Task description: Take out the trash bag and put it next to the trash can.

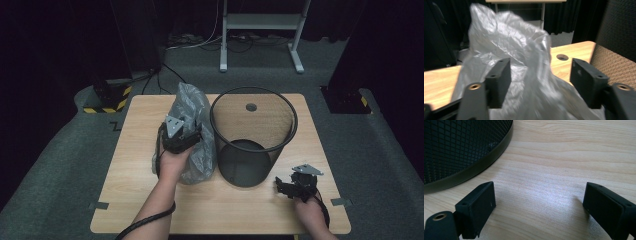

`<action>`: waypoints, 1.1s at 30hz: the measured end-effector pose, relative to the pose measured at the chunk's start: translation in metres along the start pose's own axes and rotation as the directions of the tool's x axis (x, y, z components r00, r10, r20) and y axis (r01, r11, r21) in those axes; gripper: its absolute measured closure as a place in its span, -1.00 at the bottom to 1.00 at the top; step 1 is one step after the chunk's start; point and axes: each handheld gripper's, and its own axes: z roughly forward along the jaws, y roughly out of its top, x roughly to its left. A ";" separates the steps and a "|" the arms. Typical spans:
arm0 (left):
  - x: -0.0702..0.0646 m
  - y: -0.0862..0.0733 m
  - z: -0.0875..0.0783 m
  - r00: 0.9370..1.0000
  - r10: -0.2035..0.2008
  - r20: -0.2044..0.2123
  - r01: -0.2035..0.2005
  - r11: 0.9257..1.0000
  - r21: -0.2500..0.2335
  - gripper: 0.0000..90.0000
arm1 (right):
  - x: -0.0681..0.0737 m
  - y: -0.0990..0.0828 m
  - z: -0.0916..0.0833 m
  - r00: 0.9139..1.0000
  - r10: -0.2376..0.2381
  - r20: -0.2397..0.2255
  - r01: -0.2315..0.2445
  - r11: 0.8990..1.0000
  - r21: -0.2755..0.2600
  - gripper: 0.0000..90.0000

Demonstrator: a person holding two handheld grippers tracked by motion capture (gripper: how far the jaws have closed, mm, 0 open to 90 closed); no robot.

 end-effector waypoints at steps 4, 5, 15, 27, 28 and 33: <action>0.001 0.000 -0.026 1.000 0.020 0.013 -0.020 1.000 0.020 -0.52 | 0.000 0.000 0.000 1.000 0.001 0.000 -0.001 1.000 0.000 -0.77; 0.002 -0.002 -0.032 1.000 0.020 0.016 -0.021 0.999 0.029 -0.53 | 0.000 0.000 0.000 1.000 -0.001 -0.001 0.001 1.000 0.001 -0.78; 0.026 -0.055 -0.078 1.000 0.022 -0.012 -0.020 0.988 0.152 -0.65 | 0.001 0.001 0.001 1.000 -0.005 -0.002 0.005 1.000 0.000 -0.78; 0.053 -0.130 -0.095 0.996 0.066 -0.056 -0.044 0.943 0.331 -0.68 | 0.001 0.001 0.001 1.000 -0.005 -0.002 0.005 1.000 0.000 -0.78; 0.057 -0.141 -0.090 0.996 0.064 -0.059 -0.037 0.925 0.378 -0.68 | 0.001 0.001 0.001 1.000 -0.005 -0.002 0.005 1.000 0.000 -0.78; 0.058 -0.146 -0.087 0.997 0.050 -0.062 -0.021 0.915 0.402 -0.68 | 0.001 0.001 0.001 1.000 -0.003 0.000 0.003 1.000 0.000 -0.78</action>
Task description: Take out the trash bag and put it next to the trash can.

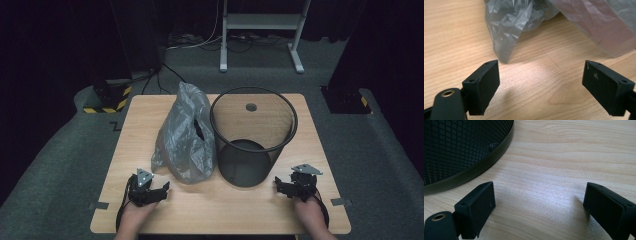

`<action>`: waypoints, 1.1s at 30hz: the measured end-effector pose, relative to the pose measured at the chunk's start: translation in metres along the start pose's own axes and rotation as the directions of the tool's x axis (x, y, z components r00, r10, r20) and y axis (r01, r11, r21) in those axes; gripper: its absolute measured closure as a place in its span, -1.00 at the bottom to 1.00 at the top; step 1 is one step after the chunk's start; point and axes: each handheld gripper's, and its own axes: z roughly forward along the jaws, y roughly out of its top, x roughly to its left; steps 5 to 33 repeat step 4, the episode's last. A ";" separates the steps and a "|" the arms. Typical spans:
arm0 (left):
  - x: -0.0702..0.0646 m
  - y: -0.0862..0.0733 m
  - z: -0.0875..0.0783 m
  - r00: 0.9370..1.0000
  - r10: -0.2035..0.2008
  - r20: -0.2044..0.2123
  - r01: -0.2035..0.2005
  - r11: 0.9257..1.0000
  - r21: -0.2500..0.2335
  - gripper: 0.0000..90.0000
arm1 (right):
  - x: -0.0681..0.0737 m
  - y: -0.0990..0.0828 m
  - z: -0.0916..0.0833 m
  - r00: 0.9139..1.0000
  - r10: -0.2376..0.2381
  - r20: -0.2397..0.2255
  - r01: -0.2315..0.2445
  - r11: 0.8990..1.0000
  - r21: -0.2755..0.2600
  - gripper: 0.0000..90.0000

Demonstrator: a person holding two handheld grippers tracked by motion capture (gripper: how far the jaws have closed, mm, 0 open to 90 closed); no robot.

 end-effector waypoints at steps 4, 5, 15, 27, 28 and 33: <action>-0.002 0.000 0.001 1.000 0.009 0.007 -0.009 1.000 0.006 -0.68 | 0.000 0.000 0.000 1.000 0.001 -0.001 -0.001 1.000 -0.001 -0.78; -0.002 0.000 0.001 1.000 0.009 0.007 -0.009 1.000 0.006 -0.68 | 0.000 0.000 0.000 1.000 0.001 -0.001 -0.001 1.000 -0.001 -0.78; -0.002 0.000 0.001 1.000 0.009 0.007 -0.009 1.000 0.006 -0.68 | 0.000 0.000 0.000 1.000 0.001 -0.001 -0.001 1.000 -0.001 -0.78; -0.002 0.000 0.001 1.000 0.009 0.007 -0.009 1.000 0.006 -0.68 | 0.000 0.000 0.000 1.000 0.001 -0.001 -0.001 1.000 -0.001 -0.78; -0.002 0.000 0.001 1.000 0.009 0.007 -0.009 1.000 0.006 -0.68 | 0.000 0.000 0.000 1.000 0.001 -0.001 -0.001 1.000 -0.001 -0.78; -0.002 0.000 0.001 1.000 0.009 0.007 -0.009 1.000 0.006 -0.68 | 0.000 0.000 0.000 1.000 0.001 -0.001 -0.001 1.000 -0.001 -0.78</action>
